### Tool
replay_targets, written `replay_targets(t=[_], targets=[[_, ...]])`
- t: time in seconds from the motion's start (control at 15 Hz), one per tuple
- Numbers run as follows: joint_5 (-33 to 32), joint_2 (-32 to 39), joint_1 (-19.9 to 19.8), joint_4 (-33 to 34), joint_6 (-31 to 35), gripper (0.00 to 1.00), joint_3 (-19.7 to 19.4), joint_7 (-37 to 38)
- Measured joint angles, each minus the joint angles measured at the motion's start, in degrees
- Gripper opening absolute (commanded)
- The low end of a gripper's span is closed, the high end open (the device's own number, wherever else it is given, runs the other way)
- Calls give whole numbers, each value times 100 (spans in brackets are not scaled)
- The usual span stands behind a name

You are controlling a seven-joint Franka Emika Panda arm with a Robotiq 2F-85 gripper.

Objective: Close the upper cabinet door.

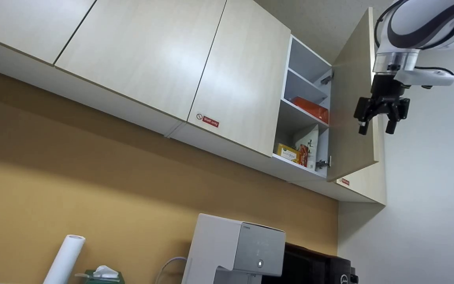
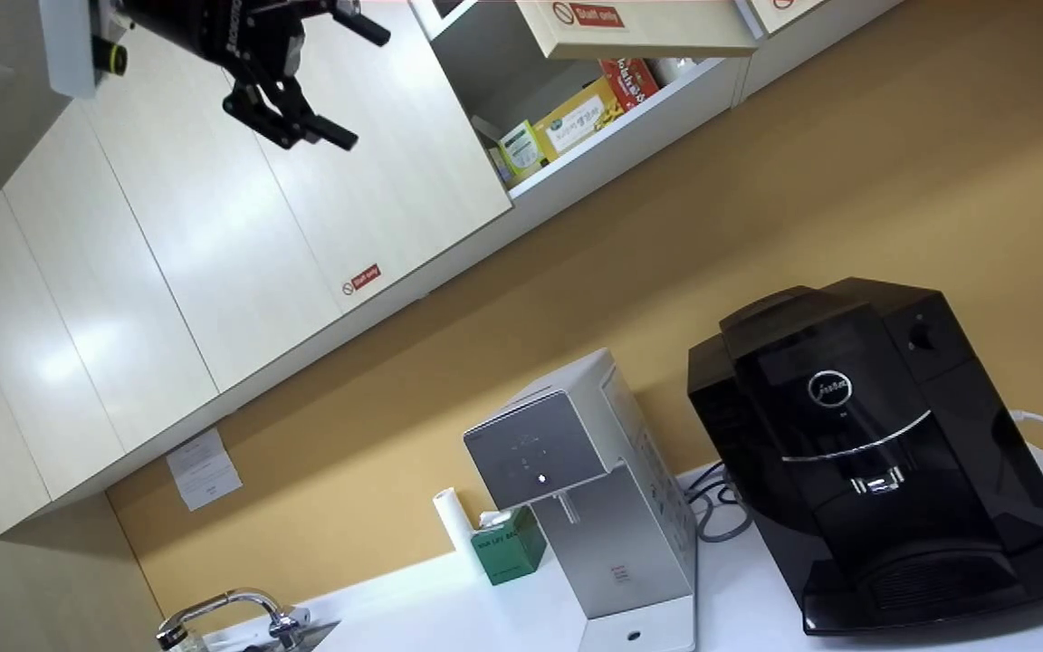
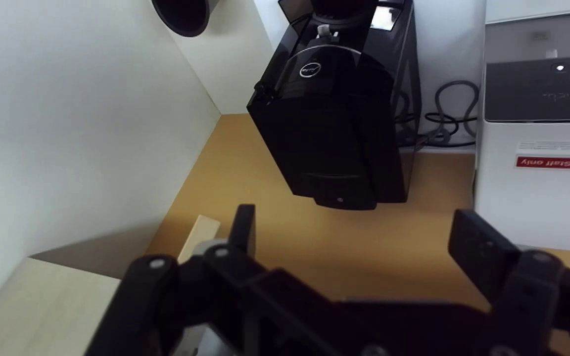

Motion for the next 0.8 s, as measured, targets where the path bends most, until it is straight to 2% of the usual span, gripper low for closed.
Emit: replay_targets(t=[0.33,0.8], targets=[[-13,20,-94,38,72,100,18,184],[5,439,-787,34,1262,100,-9,1635]])
